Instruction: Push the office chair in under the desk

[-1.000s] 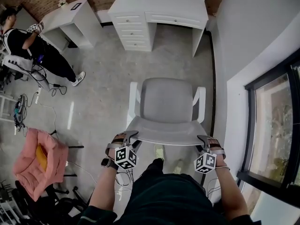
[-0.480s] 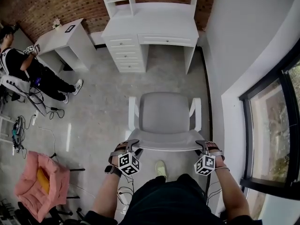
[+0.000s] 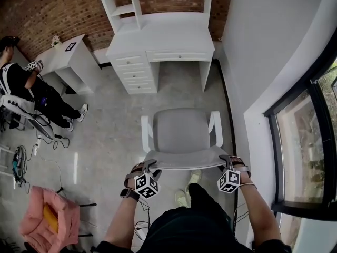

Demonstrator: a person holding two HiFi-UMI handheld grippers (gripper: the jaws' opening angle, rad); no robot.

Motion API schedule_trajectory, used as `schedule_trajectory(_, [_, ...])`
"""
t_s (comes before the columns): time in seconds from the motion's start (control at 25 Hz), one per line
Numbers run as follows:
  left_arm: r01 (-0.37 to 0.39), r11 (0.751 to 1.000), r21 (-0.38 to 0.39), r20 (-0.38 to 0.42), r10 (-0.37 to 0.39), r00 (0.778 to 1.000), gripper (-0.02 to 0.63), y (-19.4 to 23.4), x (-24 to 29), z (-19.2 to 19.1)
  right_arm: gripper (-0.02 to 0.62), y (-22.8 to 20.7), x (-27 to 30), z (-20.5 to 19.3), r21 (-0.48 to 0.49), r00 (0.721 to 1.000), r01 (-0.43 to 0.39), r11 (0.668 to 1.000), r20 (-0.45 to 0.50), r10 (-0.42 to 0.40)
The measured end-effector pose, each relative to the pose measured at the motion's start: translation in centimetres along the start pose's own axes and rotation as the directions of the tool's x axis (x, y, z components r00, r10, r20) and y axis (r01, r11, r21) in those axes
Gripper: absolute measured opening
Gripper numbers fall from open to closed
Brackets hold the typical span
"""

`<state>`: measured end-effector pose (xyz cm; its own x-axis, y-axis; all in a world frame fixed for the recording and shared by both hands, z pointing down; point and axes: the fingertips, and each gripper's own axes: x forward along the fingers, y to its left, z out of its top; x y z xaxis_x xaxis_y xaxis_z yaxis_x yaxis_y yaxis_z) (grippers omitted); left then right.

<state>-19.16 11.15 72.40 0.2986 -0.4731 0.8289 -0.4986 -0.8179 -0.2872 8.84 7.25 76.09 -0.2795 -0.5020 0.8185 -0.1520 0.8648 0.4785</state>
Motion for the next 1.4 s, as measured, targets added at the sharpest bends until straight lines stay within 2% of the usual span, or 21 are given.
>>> schedule_trajectory(0.48, [-0.009, 1.0, -0.008, -0.023, 0.009, 1.0, 0.176, 6.5, 4.3, 2.9, 0.149, -7.5, 4.3, -0.4, -0.012, 1.0, 0.016, 1.0, -0.001, -0.016])
schedule_trajectory(1.0, [-0.014, 1.0, -0.024, -0.109, 0.011, 0.994, 0.179, 15.7, 9.6, 5.4, 0.147, -15.5, 9.5, 0.3, -0.014, 0.999, 0.022, 1.0, 0.031, -0.022])
schedule_trajectory(1.4, [-0.032, 0.998, -0.058, -0.154, 0.023, 0.988, 0.179, 20.8, 13.3, 7.7, 0.155, -21.7, 13.3, -0.1, -0.005, 0.997, 0.041, 0.999, 0.059, -0.041])
